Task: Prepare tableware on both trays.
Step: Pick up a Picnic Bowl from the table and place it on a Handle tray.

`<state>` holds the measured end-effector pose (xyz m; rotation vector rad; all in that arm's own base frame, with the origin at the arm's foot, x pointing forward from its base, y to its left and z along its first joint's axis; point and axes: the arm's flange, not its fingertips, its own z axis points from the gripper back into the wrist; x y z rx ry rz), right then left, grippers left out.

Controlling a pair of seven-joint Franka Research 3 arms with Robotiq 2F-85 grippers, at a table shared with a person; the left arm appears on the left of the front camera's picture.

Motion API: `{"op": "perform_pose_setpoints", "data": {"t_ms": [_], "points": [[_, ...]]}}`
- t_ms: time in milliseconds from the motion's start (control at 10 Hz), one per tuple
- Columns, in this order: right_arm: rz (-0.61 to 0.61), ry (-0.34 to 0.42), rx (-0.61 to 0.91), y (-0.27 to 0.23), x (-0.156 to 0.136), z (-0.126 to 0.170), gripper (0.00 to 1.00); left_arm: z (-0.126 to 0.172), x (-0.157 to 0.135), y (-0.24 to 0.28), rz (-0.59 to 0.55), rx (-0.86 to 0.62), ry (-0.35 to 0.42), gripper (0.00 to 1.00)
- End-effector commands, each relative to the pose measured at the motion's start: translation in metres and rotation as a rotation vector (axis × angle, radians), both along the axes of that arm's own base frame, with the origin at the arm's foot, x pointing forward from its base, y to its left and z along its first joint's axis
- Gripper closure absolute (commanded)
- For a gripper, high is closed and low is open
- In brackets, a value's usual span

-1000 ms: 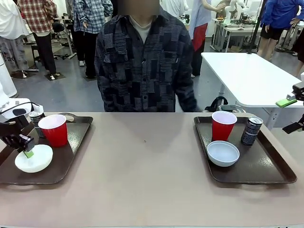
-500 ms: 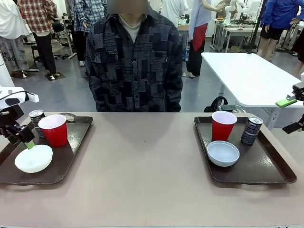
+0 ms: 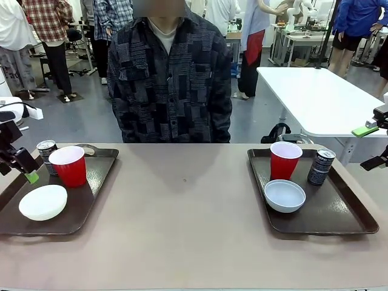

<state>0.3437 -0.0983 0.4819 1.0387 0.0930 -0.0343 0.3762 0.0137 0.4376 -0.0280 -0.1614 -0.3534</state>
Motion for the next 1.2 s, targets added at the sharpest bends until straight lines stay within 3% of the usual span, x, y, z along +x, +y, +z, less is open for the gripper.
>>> {"op": "perform_pose_setpoints", "data": {"t_ms": [0, 300, 400, 500, 600, 900, 1100], "points": [[0.003, -0.006, 0.001, 0.001, 0.002, 0.001, 0.01, -0.012, -0.037, -0.003, 0.013, 0.016, -0.004, 0.0], [0.003, -0.006, 0.001, 0.001, 0.002, 0.001, 0.01, -0.011, -0.035, 0.002, 0.09, 0.053, 0.009, 0.0], [0.003, -0.006, 0.001, 0.001, 0.002, 0.001, 0.01, -0.011, -0.035, 0.005, 0.141, 0.066, -0.019, 0.0], [0.003, -0.006, 0.001, 0.001, 0.002, 0.001, 0.01, 0.01, -0.008, 0.002, 0.044, 0.01, 0.005, 0.0], [0.003, -0.006, 0.001, 0.001, 0.002, 0.001, 0.01, 0.011, -0.008, 0.005, 0.079, 0.02, 0.002, 0.0], [0.003, -0.006, 0.001, 0.001, 0.002, 0.001, 0.01, 0.018, 0.012, 0.022, 0.15, -0.34, 0.08, 0.0], [0.003, -0.006, 0.001, 0.001, 0.002, 0.001, 0.01, 0.035, 0.02, 0.041, 0.128, -0.668, 0.222, 0.0]]}}
